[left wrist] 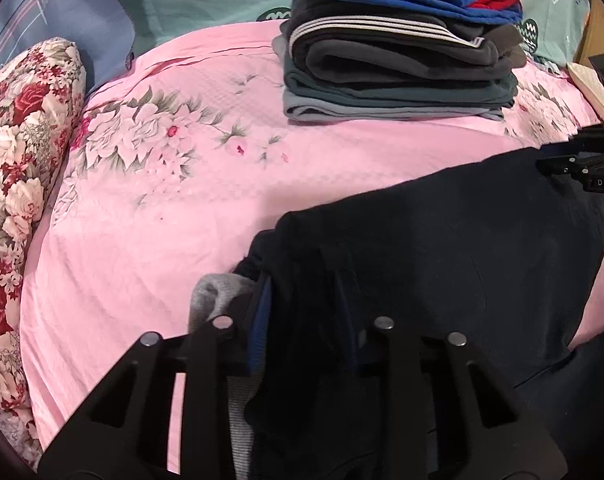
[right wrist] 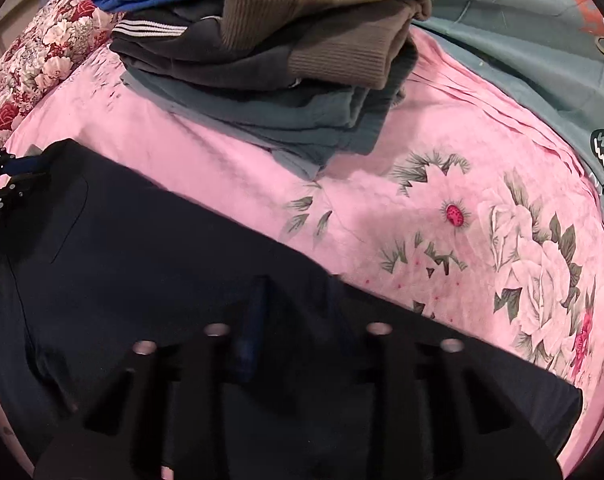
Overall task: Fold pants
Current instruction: 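Lower both tools and grasp the sweatpants waistband edge with each gripper, then lift the waistband with both grippers and fold it over toward the leg cuffs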
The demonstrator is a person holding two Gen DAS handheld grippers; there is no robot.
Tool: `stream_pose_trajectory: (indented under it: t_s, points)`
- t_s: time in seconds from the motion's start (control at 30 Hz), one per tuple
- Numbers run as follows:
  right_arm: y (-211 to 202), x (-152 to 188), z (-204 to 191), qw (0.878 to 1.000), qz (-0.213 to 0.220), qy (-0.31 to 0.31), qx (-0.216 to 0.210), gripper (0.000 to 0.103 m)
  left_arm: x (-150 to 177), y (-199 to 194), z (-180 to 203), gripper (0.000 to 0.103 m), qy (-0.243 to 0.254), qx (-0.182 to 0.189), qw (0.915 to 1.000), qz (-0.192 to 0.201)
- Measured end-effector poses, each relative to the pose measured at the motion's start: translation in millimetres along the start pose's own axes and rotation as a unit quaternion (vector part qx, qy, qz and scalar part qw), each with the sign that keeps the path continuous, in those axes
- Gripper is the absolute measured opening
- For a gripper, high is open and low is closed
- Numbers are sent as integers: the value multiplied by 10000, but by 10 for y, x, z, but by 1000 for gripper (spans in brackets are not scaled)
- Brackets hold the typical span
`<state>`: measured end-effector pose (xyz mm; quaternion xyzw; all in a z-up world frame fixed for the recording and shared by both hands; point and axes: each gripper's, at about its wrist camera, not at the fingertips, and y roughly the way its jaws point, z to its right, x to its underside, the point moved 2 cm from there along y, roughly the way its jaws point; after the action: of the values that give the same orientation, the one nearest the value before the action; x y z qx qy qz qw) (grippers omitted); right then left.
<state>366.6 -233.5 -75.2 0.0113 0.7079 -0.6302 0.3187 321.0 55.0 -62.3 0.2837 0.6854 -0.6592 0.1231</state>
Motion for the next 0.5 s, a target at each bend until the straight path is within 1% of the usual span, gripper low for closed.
stream_pose_trajectory:
  t_s: [0.07, 0.17, 0.27, 0.3, 0.33, 0.5]
  points:
    - [-19, 8, -27, 10000, -9, -53, 0, 4, 9, -17, -23, 14, -43, -45, 10000, 10]
    - [-68, 25, -95, 9997, 74, -163, 186, 2, 15, -52, -62, 12, -112, -39, 9999, 38]
    - [-129, 10, -111, 9995, 223, -69, 231, 2, 17, -82, -46, 11, -58, -79, 9999, 73]
    - [-185, 21, -105, 9993, 299, -10, 222, 2, 16, -105, -36, 8, -48, -70, 9999, 97]
    - [-244, 35, -98, 9991, 372, 26, 202, 2, 9, -120, -32, 2, -49, -34, 9999, 101]
    - [-561, 122, -84, 9972, 717, 124, 178, 2, -4, -244, -24, 2, -37, 1, 9998, 199]
